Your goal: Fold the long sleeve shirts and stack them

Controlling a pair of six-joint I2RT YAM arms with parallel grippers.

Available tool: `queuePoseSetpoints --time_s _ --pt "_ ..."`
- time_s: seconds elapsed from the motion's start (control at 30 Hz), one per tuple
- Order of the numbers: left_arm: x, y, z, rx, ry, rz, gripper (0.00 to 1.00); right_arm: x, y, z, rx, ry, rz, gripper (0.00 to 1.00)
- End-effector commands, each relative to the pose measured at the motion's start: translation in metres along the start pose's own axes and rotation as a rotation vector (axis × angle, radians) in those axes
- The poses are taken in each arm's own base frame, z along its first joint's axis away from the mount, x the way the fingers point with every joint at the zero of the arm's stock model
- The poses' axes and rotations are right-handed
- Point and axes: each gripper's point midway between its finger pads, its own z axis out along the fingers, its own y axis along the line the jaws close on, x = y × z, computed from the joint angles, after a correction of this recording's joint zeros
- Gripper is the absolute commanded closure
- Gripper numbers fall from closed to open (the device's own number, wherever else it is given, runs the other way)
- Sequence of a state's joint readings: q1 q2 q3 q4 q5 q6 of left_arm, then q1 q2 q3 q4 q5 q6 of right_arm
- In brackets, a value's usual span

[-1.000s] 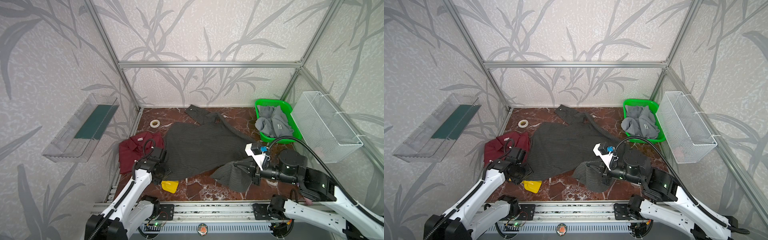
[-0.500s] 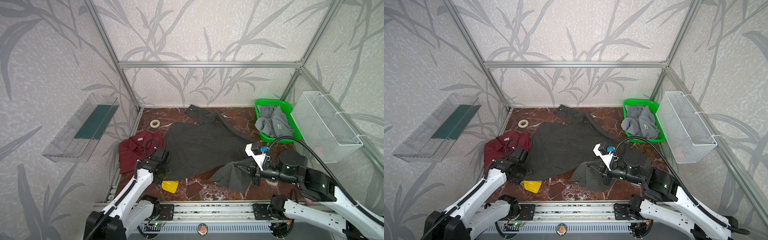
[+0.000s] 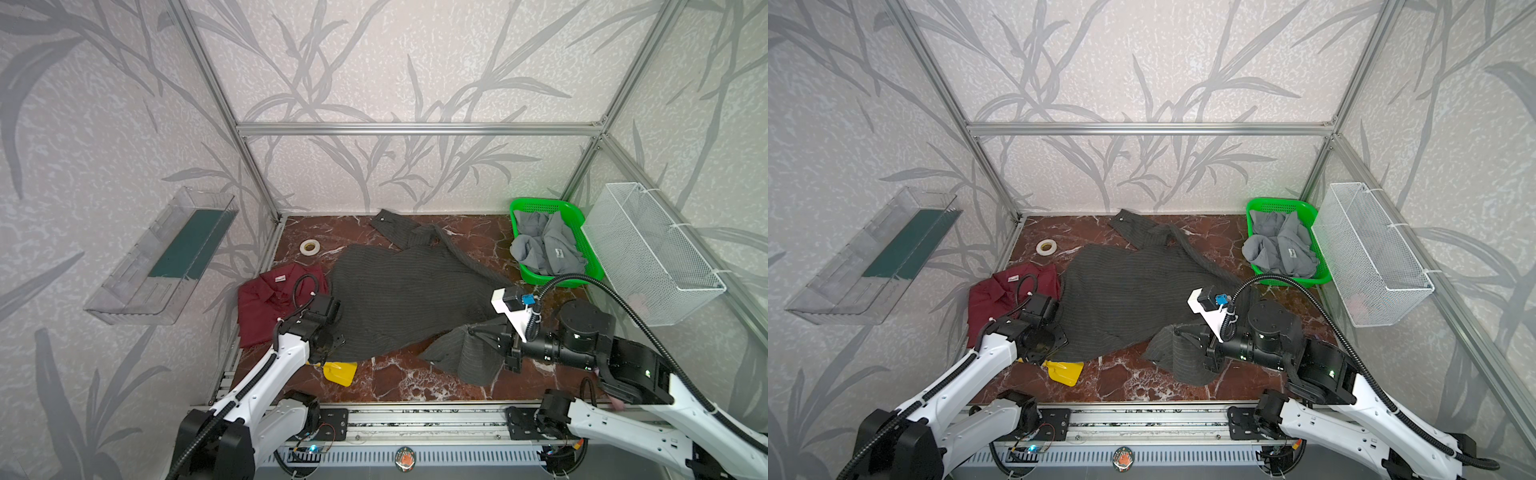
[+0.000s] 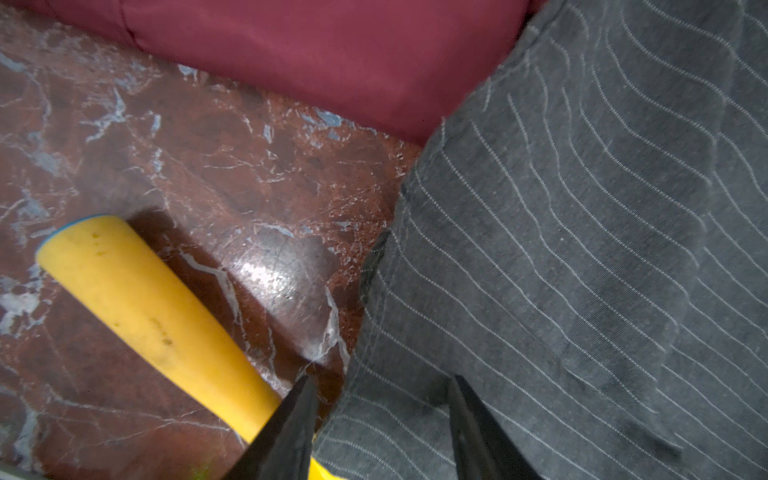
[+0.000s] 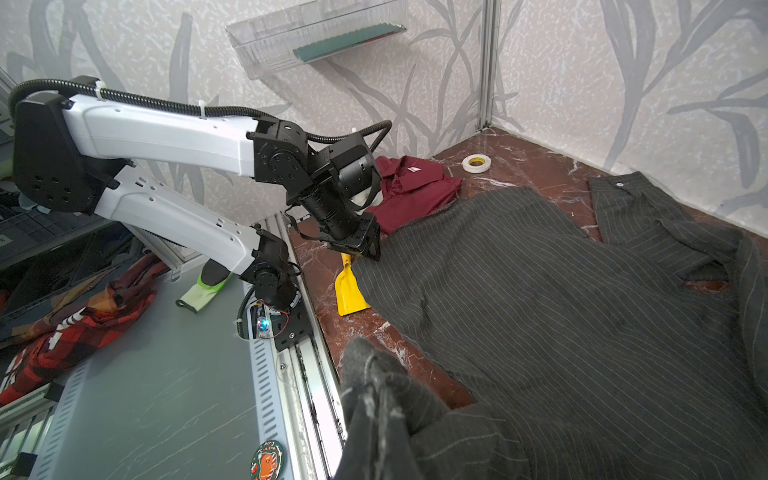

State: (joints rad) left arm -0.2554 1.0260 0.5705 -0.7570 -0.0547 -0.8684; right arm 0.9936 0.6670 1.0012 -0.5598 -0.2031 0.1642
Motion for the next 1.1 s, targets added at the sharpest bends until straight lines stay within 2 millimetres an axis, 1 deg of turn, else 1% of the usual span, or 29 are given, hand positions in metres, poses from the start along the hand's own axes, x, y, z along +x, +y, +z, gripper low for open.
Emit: queuePoseSetpoints --time_s 0.0,0.13,0.27,0.3,0.37,0.4,0.43,0.6,0.7,0.8,0.93,1.0,1.07 --pt "0.002 0.006 0.008 -0.027 -0.008 0.021 0.52 -0.003 0.002 -0.001 -0.013 -0.014 0.004 1.00" --pt "0.003 0.007 0.011 -0.031 -0.004 0.024 0.63 -0.004 0.001 -0.003 -0.005 -0.017 0.004 1.00" --pt "0.001 0.003 0.008 -0.011 -0.015 0.021 0.78 -0.006 0.000 -0.007 0.005 -0.022 0.000 1.00" --pt "-0.001 0.002 0.006 -0.003 -0.024 0.019 0.81 -0.006 0.000 -0.008 0.009 -0.023 -0.004 1.00" --pt "-0.004 -0.001 0.001 0.011 -0.039 0.016 0.92 -0.008 -0.002 -0.011 0.025 -0.025 -0.011 1.00" --pt "-0.008 -0.003 -0.005 0.021 -0.053 0.013 0.97 -0.009 -0.003 -0.014 0.036 -0.024 -0.018 1.00" --pt "-0.011 -0.004 -0.010 0.026 -0.062 0.014 1.00 -0.011 -0.004 -0.017 0.050 -0.027 -0.025 1.00" --pt "-0.029 -0.012 -0.043 0.031 -0.103 0.047 1.00 -0.021 -0.004 -0.040 0.081 -0.048 -0.058 1.00" --pt "-0.033 -0.014 -0.055 0.021 -0.091 0.065 1.00 -0.024 -0.001 -0.052 0.084 -0.042 -0.064 1.00" --pt "-0.035 -0.017 -0.062 0.018 -0.059 0.074 1.00 -0.023 0.001 -0.065 0.088 -0.035 -0.066 1.00" --pt "-0.037 -0.019 -0.075 0.012 -0.019 0.091 1.00 -0.019 0.009 -0.082 0.059 -0.027 -0.064 1.00" --pt "-0.037 -0.019 -0.081 0.011 -0.008 0.104 1.00 -0.016 0.009 -0.085 0.062 -0.015 -0.046 1.00" --pt "-0.036 -0.019 -0.085 0.012 0.010 0.117 1.00 -0.008 0.004 -0.082 0.085 0.018 -0.013 1.00"
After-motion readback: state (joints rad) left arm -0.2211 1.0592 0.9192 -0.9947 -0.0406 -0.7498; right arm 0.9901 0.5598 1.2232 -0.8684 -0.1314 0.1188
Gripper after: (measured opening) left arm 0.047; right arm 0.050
